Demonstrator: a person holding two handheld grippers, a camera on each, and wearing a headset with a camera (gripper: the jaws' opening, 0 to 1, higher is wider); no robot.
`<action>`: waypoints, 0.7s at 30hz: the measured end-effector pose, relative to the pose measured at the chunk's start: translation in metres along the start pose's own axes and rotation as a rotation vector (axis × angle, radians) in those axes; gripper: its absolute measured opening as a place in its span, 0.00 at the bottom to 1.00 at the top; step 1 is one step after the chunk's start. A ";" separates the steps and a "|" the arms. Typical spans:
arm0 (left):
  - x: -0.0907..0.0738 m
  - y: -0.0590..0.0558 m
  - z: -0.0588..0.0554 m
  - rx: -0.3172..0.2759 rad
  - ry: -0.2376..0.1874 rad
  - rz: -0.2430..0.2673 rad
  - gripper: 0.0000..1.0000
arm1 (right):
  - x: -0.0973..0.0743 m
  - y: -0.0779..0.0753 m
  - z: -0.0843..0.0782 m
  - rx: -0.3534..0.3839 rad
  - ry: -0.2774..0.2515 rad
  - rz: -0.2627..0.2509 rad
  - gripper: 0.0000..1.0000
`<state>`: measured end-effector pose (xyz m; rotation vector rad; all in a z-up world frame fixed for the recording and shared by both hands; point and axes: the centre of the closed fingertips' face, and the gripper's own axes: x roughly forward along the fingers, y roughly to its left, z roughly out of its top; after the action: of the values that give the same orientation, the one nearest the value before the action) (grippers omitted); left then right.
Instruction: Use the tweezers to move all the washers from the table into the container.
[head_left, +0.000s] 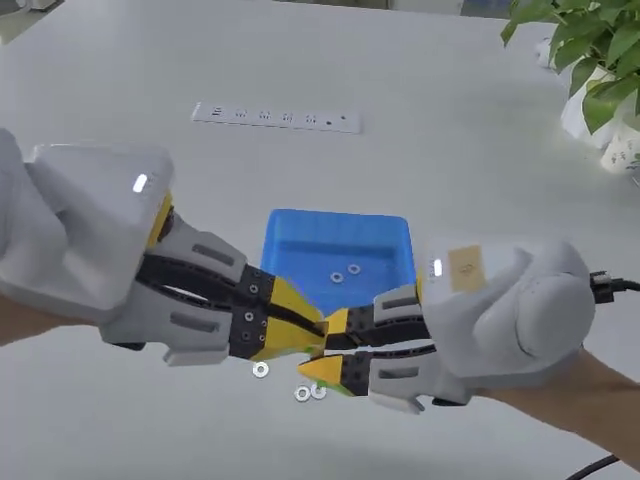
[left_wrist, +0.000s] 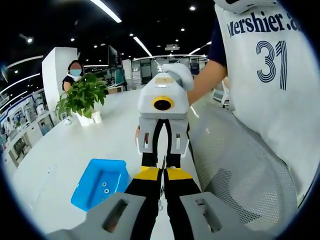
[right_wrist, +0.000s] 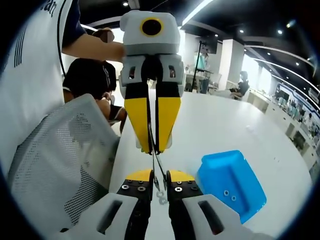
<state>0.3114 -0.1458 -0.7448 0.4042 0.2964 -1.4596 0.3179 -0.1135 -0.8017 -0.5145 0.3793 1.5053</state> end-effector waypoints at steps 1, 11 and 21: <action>0.001 0.000 -0.003 -0.009 0.003 0.001 0.06 | 0.001 0.001 -0.003 0.001 0.007 0.000 0.12; 0.011 0.000 -0.027 -0.076 0.011 0.029 0.06 | 0.012 0.004 -0.026 0.012 0.059 -0.015 0.12; 0.019 0.005 -0.037 -0.086 0.037 0.023 0.06 | 0.020 -0.002 -0.038 0.048 0.068 -0.015 0.12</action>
<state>0.3205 -0.1468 -0.7855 0.3642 0.3820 -1.4126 0.3234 -0.1176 -0.8438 -0.5304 0.4625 1.4631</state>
